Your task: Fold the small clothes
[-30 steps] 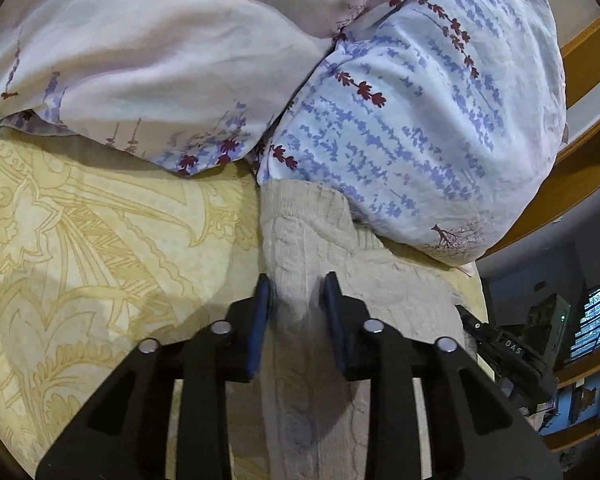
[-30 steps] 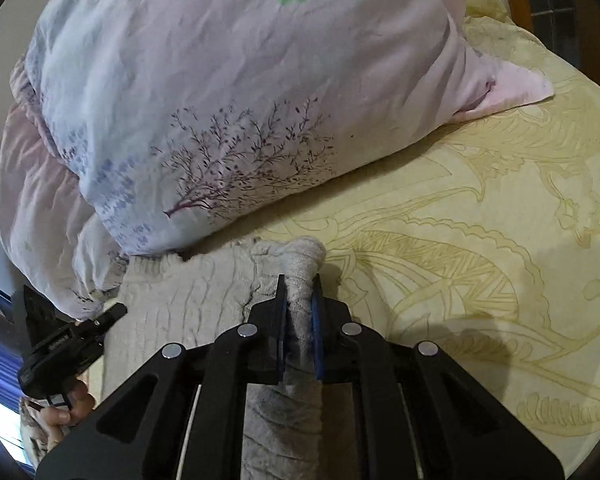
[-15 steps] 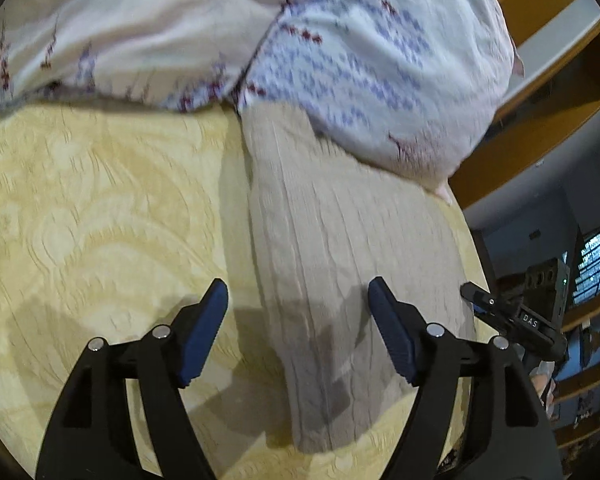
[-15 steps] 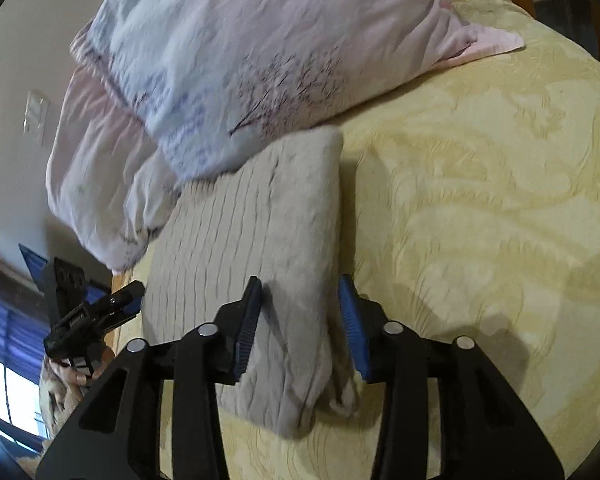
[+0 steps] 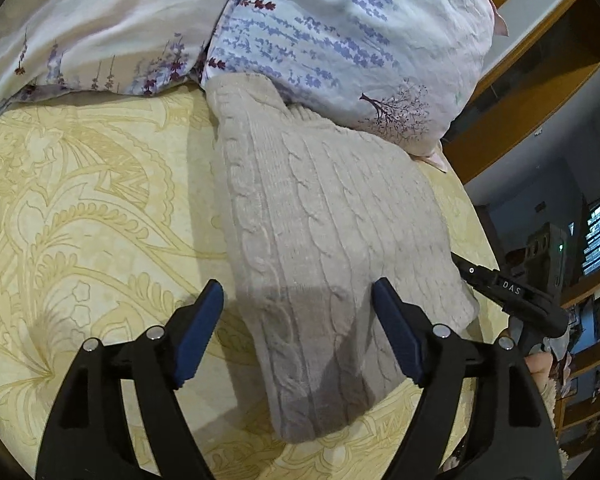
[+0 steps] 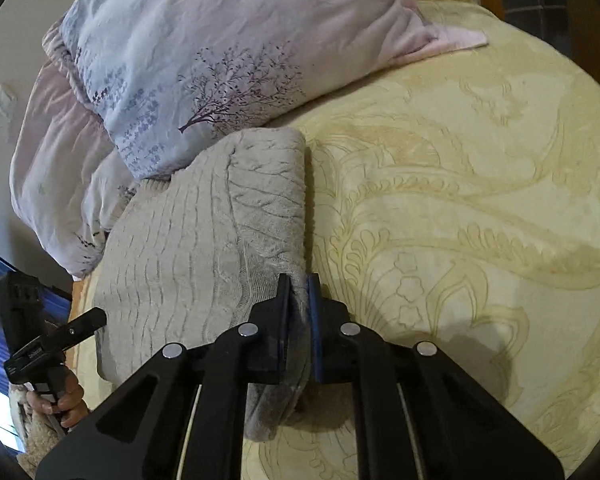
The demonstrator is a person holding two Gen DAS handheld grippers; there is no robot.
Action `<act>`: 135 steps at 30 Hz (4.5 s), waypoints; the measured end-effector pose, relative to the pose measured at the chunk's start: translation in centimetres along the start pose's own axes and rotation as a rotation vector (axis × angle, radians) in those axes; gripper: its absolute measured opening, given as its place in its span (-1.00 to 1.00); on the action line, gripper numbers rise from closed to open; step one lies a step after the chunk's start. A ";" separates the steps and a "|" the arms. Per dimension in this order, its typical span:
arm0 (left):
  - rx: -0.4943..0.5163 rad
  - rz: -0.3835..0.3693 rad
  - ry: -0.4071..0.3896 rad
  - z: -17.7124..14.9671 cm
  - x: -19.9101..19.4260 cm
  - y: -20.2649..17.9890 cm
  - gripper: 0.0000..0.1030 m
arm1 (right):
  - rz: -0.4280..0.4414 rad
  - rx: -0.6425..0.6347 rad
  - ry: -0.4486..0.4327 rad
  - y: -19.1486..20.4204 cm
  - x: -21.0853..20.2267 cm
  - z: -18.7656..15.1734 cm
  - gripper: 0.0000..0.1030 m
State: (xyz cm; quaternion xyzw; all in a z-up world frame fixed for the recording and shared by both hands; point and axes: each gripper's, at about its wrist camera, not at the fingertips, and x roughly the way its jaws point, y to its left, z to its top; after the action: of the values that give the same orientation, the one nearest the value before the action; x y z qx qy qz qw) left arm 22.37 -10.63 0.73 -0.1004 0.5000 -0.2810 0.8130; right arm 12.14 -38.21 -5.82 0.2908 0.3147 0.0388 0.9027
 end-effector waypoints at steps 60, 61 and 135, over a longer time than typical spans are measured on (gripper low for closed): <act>-0.150 -0.202 -0.049 2.6 -3.4 4.0 -0.21 | 0.390 0.006 0.164 6.8 3.4 2.4 -0.38; -0.152 -0.199 -0.056 2.5 -4.1 4.6 -0.21 | 0.391 -0.016 0.162 7.8 3.6 2.2 -0.38; 0.152 0.618 -0.207 -6.9 -7.2 4.5 0.94 | -0.275 -0.636 -0.117 20.0 5.2 -9.8 0.02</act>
State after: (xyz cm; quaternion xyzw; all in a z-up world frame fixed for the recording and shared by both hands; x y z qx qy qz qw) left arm 15.56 -2.08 0.90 0.0889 0.3992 -0.0457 0.9114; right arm 12.73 -15.41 -3.89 -0.0484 0.2708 -0.0038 0.9614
